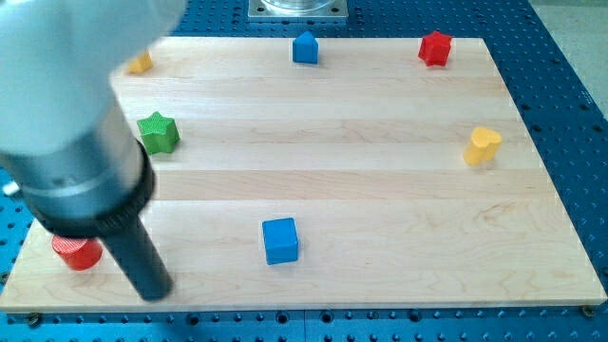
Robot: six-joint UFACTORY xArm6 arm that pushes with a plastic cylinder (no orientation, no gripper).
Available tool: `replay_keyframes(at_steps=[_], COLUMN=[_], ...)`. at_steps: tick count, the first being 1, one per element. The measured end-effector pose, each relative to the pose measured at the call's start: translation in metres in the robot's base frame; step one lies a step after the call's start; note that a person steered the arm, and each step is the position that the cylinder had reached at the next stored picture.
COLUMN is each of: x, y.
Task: Push the red circle into the green circle
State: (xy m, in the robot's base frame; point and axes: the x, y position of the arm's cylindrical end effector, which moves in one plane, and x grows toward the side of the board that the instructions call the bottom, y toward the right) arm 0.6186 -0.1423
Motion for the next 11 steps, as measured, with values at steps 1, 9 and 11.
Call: replay_keyframes(at_steps=[1, 9, 11], x=[-0.011, -0.116, -0.143], y=[-0.062, -0.092, -0.055])
